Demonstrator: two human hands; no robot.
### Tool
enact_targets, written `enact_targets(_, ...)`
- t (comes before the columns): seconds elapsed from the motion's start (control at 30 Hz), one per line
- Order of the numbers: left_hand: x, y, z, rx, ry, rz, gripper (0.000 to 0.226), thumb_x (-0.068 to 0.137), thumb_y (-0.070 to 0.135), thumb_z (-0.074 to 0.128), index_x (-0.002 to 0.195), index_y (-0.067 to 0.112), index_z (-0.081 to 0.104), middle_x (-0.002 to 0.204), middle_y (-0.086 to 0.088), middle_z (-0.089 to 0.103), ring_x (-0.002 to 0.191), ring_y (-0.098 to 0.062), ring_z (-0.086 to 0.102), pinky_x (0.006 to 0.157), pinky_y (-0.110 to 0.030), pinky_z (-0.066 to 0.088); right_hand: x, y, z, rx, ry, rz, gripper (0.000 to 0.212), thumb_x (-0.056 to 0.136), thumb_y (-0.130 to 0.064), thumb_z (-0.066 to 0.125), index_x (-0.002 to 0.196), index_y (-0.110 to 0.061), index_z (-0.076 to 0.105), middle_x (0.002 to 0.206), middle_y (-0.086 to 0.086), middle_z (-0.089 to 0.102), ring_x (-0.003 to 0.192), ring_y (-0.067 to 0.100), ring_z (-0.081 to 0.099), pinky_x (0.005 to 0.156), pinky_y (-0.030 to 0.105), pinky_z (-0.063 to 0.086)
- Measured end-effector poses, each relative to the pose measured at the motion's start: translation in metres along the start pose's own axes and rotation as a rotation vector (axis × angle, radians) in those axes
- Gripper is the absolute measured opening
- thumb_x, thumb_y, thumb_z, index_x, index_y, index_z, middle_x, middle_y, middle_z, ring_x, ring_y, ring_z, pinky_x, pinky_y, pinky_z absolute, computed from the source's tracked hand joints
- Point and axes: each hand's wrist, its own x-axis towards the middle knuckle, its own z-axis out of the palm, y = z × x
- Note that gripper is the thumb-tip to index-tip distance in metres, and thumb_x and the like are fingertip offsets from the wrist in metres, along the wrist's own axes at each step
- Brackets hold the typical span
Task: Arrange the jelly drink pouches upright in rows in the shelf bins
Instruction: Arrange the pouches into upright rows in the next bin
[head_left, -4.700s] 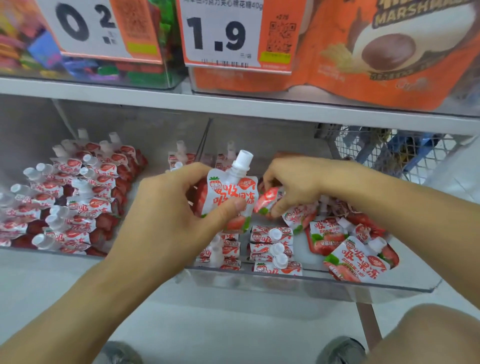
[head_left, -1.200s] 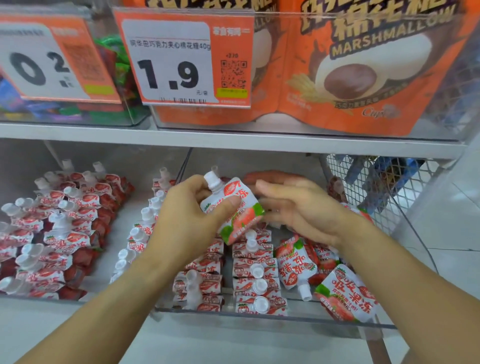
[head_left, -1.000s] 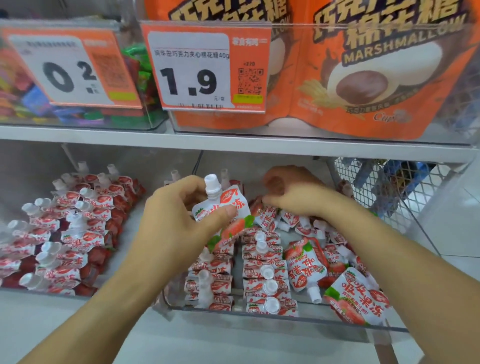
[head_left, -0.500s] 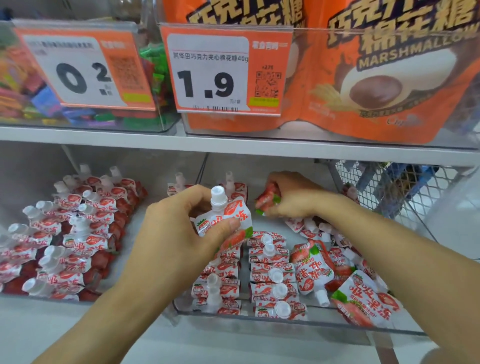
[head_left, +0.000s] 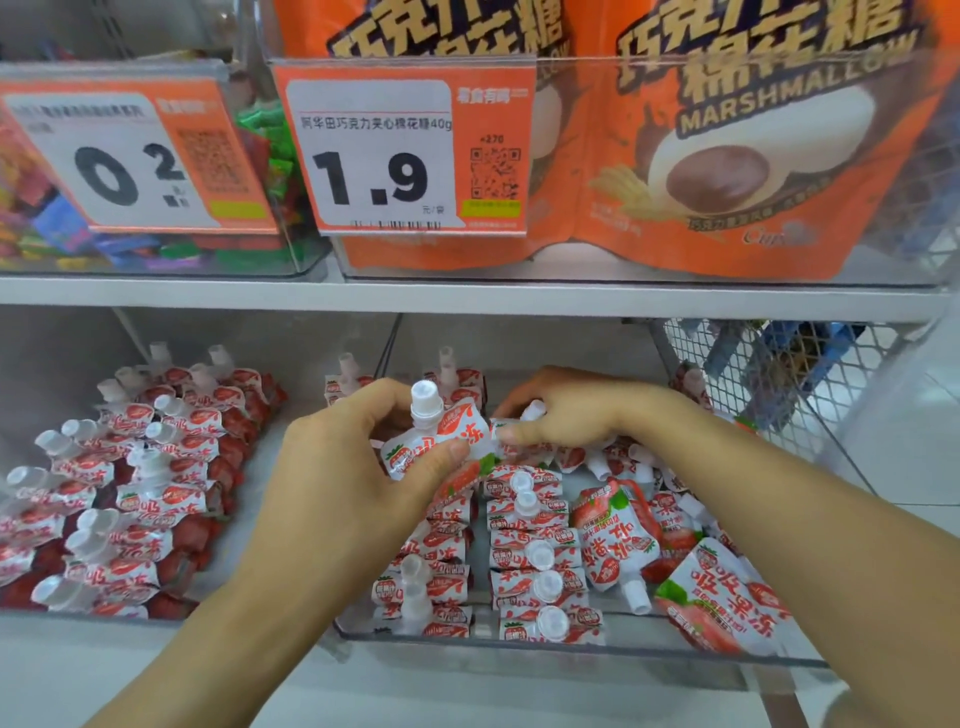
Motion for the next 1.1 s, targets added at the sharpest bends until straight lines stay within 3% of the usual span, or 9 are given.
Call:
enact_targets(0.13, 0.002, 0.000, 0.004, -0.014, -0.003, -0.001, 0.022, 0.071, 0.041, 0.079, 0.087, 0.032, 0.067, 0.079, 0.026, 0.066, 0.084, 0.006, 0.062, 0.072, -0.020, 0.053, -0.002, -0.008, 0.002, 0.014, -0.112, 0.009, 0.041, 0.095, -0.054, 0.053, 0.125, -0.028, 0.064, 0.113, -0.009, 0.066, 0.098, 0.011, 0.062, 0.091, 0.031, 0.049)
enact_targets(0.27, 0.007, 0.000, 0.009, -0.029, -0.001, -0.007, 0.021, 0.073, 0.037, 0.080, 0.089, 0.032, 0.066, 0.080, 0.026, 0.067, 0.083, 0.008, 0.062, 0.072, -0.017, 0.051, -0.012, -0.005, -0.001, 0.250, -0.196, 0.136, 0.079, 0.083, -0.084, 0.034, 0.135, -0.029, 0.058, 0.134, -0.010, 0.059, 0.107, 0.012, 0.059, 0.084, 0.028, 0.055)
enact_targets(0.33, 0.012, 0.001, 0.013, -0.040, -0.004, -0.002, 0.020, 0.075, 0.034, 0.080, 0.088, 0.031, 0.065, 0.079, 0.025, 0.066, 0.082, 0.008, 0.062, 0.071, -0.015, 0.049, -0.022, -0.005, -0.010, 0.409, -0.090, 0.161, 0.073, 0.087, -0.079, 0.035, 0.130, -0.027, 0.062, 0.130, -0.009, 0.062, 0.114, 0.014, 0.059, 0.098, 0.035, 0.051)
enact_targets(0.43, 0.021, 0.006, 0.021, -0.049, -0.015, 0.023, 0.017, 0.078, 0.028, 0.078, 0.086, 0.028, 0.063, 0.076, 0.021, 0.065, 0.079, 0.003, 0.060, 0.066, -0.012, 0.045, -0.032, 0.003, -0.020, 0.427, 0.274, -0.004, 0.019, 0.092, -0.023, 0.059, 0.106, -0.022, 0.070, 0.112, -0.004, 0.070, 0.109, 0.016, 0.065, 0.100, 0.042, 0.050)
enact_targets(0.5, 0.027, 0.009, 0.028, -0.053, -0.022, 0.027, 0.017, 0.079, 0.025, 0.078, 0.084, 0.027, 0.062, 0.072, 0.018, 0.064, 0.070, 0.000, 0.058, 0.059, -0.013, 0.041, -0.040, -0.001, -0.018, 0.540, 0.252, -0.169, 0.050, 0.076, 0.011, 0.059, 0.116, -0.018, 0.064, 0.116, -0.001, 0.069, 0.111, 0.012, 0.065, 0.098, 0.036, 0.052)
enact_targets(0.63, 0.035, 0.017, 0.042, -0.148, -0.020, 0.042, 0.023, 0.079, 0.021, 0.078, 0.091, 0.033, 0.062, 0.080, 0.022, 0.066, 0.075, 0.006, 0.061, 0.063, -0.004, 0.041, -0.049, -0.012, -0.005, 0.548, 0.207, -0.337, 0.063, 0.075, -0.014, 0.084, 0.130, -0.029, 0.056, 0.121, -0.009, 0.069, 0.113, 0.009, 0.066, 0.099, 0.038, 0.053)
enact_targets(0.73, 0.034, 0.017, 0.047, -0.023, -0.030, 0.049, 0.034, 0.081, 0.039, 0.073, 0.110, 0.028, 0.057, 0.100, 0.013, 0.057, 0.085, -0.001, 0.053, 0.070, -0.006, 0.039, -0.047, -0.009, -0.009, 0.396, 0.461, -0.217, 0.040, 0.080, -0.030, 0.082, 0.115, -0.028, 0.064, 0.109, -0.012, 0.072, 0.100, 0.007, 0.068, 0.094, 0.037, 0.054)
enact_targets(0.87, 0.016, 0.010, 0.041, 0.147, -0.339, 0.124, 0.036, 0.082, 0.055, 0.063, 0.112, 0.035, 0.057, 0.096, 0.020, 0.059, 0.082, 0.003, 0.056, 0.069, -0.013, 0.045, -0.043, -0.005, -0.019, 0.326, 0.577, 0.135, 0.025, 0.080, -0.041, 0.080, 0.094, -0.032, 0.062, 0.086, -0.020, 0.062, 0.076, -0.002, 0.057, 0.063, 0.007, 0.044)
enact_targets(1.1, -0.015, 0.000, 0.050, 0.163, -0.545, 0.157, 0.030, 0.081, 0.059, 0.063, 0.104, 0.041, 0.059, 0.108, 0.023, 0.046, 0.091, 0.001, 0.053, 0.081, -0.017, 0.046, 0.004, 0.003, 0.002, 0.169, 0.496, 0.200, 0.031, 0.083, -0.028, 0.075, 0.107, -0.020, 0.059, 0.109, 0.001, 0.063, 0.095, 0.019, 0.059, 0.070, 0.028, 0.041)
